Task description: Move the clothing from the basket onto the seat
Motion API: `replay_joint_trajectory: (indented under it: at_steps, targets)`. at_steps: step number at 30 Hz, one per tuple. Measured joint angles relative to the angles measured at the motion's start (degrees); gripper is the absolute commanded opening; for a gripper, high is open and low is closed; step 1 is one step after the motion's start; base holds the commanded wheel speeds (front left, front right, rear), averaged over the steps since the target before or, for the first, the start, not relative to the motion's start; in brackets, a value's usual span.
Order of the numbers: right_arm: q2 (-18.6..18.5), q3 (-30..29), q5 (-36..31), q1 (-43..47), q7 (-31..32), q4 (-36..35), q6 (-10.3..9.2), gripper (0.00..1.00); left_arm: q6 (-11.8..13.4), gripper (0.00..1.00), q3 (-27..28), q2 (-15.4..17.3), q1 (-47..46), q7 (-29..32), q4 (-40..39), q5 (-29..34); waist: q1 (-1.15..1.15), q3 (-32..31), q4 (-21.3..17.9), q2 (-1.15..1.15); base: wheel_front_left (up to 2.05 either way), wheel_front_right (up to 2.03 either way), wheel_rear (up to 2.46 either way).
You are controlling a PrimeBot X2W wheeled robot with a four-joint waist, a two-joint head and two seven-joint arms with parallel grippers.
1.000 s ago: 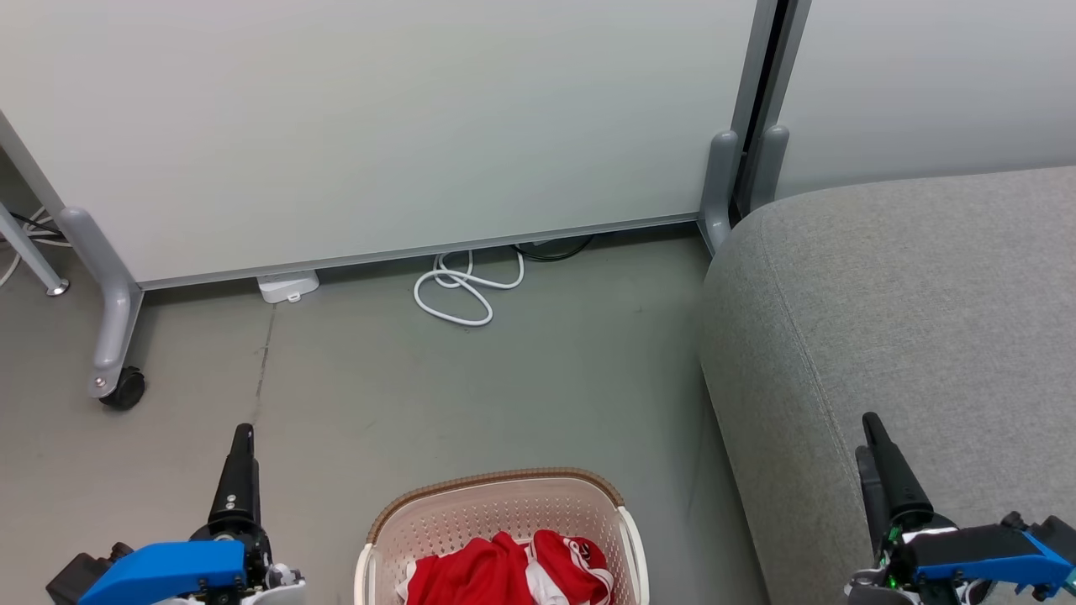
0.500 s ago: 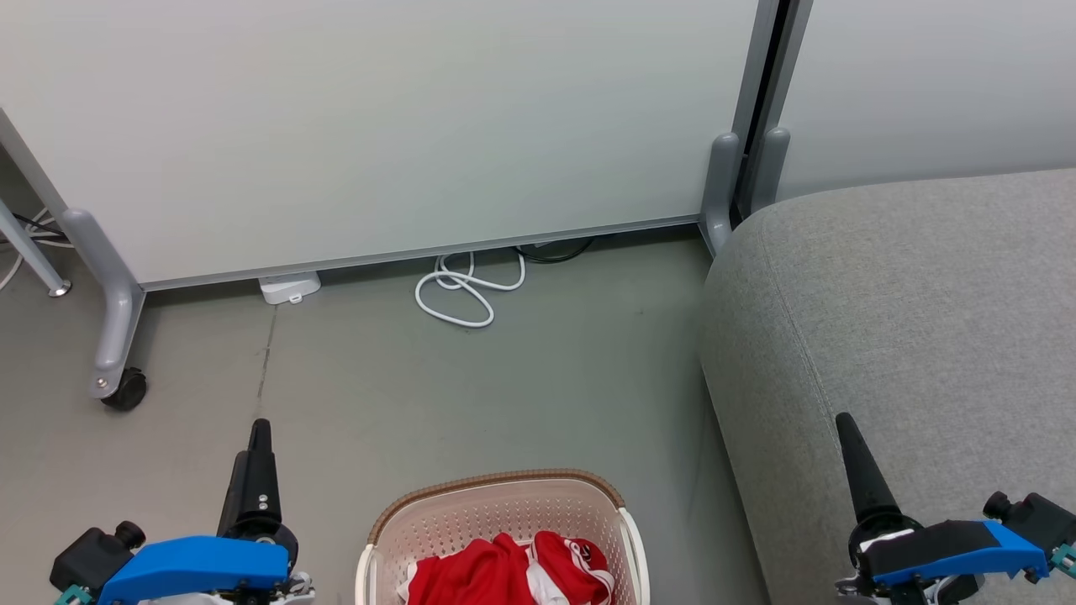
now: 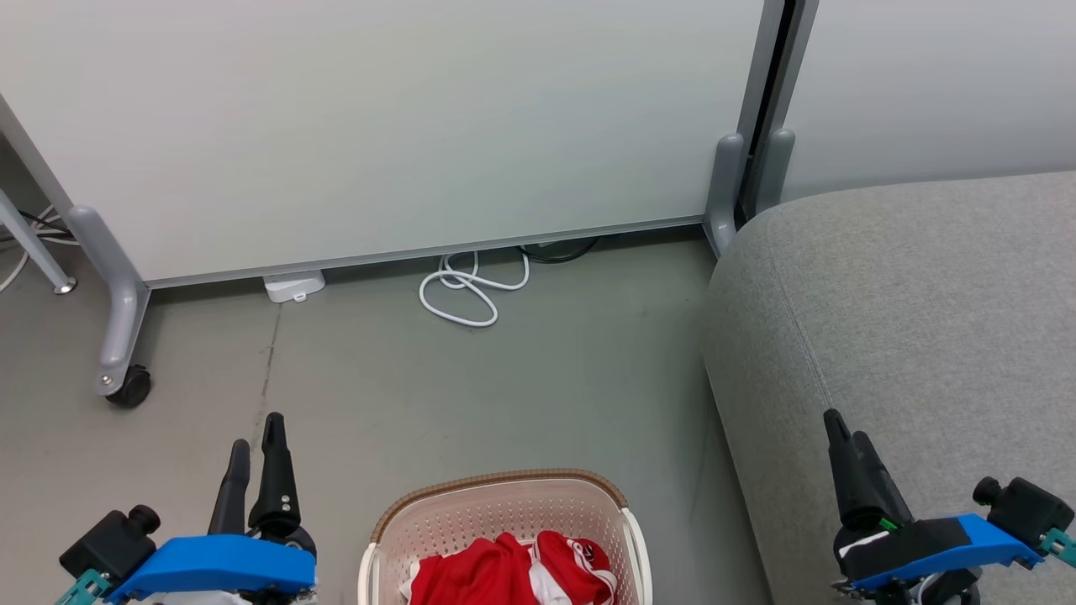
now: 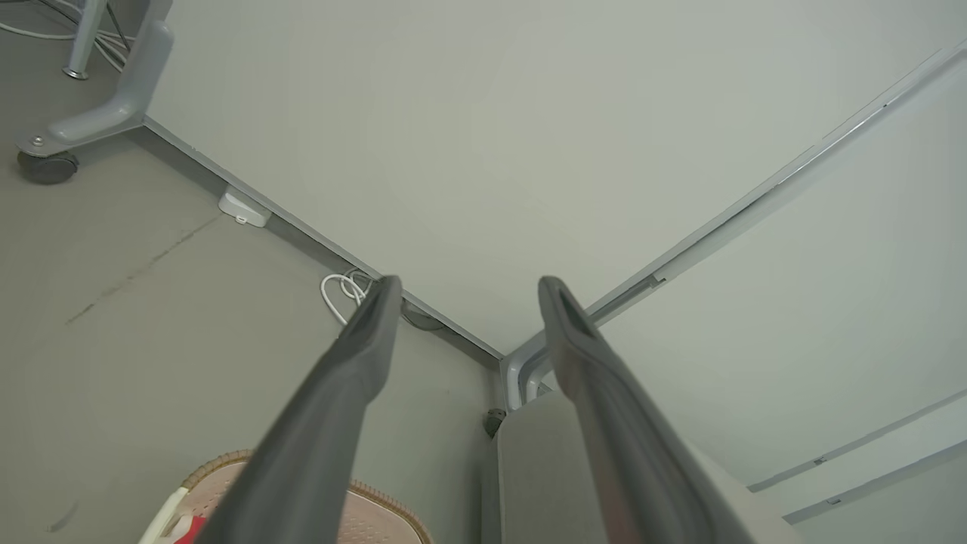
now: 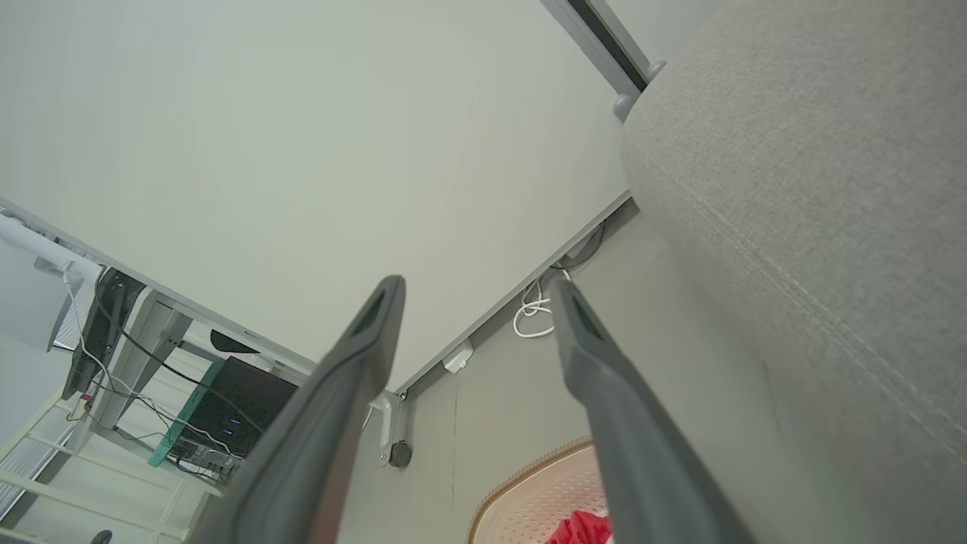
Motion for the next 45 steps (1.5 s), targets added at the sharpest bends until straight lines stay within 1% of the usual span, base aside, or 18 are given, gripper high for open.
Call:
replay_joint_trajectory:
  at_steps: [26,38,45]
  targets:
    - [-0.09,1.71,-16.84,-0.01,-2.71,-0.58,0.07,1.0,-0.44,1.0,-1.4,0.16,0.84,-4.33,0.03,18.25,0.0,-0.15,0.44,0.0,0.0,0.0,0.0]
    - [-0.13,1.99,-22.8,-0.01,-3.39,-0.6,0.08,1.0,-0.41,1.0,-1.71,0.15,1.33,-5.89,0.52,23.65,0.0,-0.2,0.62,0.0,0.0,0.0,0.0]
    - [-0.16,2.11,-26.02,-0.01,-3.74,-0.49,0.08,1.0,0.07,1.0,-1.68,0.13,1.4,-6.77,1.33,26.75,0.0,-0.19,0.67,0.0,0.0,0.0,0.0]
